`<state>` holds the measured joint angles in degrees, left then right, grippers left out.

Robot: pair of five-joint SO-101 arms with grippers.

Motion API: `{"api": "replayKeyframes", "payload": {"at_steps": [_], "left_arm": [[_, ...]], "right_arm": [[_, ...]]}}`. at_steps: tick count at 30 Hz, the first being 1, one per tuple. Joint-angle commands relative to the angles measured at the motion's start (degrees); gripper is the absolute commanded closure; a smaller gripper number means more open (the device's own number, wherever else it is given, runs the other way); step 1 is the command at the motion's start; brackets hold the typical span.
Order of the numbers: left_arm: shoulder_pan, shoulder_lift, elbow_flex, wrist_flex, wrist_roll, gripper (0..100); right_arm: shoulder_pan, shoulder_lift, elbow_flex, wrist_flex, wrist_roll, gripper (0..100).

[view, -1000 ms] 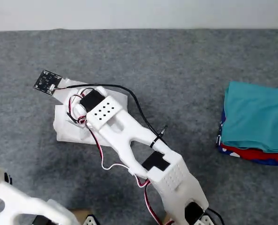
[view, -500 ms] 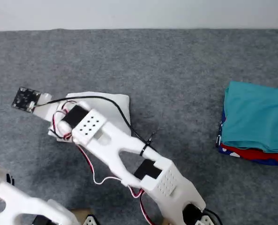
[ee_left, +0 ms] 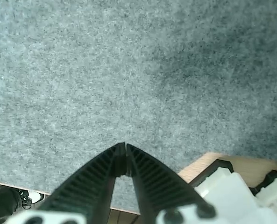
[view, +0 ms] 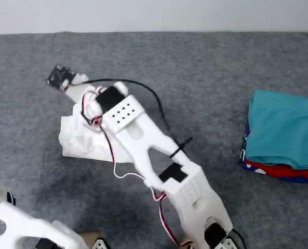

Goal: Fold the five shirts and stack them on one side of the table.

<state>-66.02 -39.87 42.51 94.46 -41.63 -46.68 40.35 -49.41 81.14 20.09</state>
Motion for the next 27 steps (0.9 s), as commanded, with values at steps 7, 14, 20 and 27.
{"api": "replayKeyframes", "payload": {"at_steps": [7, 14, 20, 27], "left_arm": [[-3.52, -1.41, -0.57, -0.79, 0.53, 99], [-5.01, -1.41, -0.57, -0.88, 0.35, 99], [-4.84, -1.32, -0.4, -0.97, 0.35, 99], [-4.84, -1.32, -0.31, -0.97, 0.35, 99]], "right_arm": [[-5.67, 4.0, -2.81, -1.36, 0.62, 98.8], [-3.74, 1.1, -6.59, 0.57, 0.62, 98.8], [-5.58, -2.33, -15.74, 10.24, 0.62, 98.8], [-9.54, 1.36, -19.6, 15.78, 0.62, 98.8]]}}
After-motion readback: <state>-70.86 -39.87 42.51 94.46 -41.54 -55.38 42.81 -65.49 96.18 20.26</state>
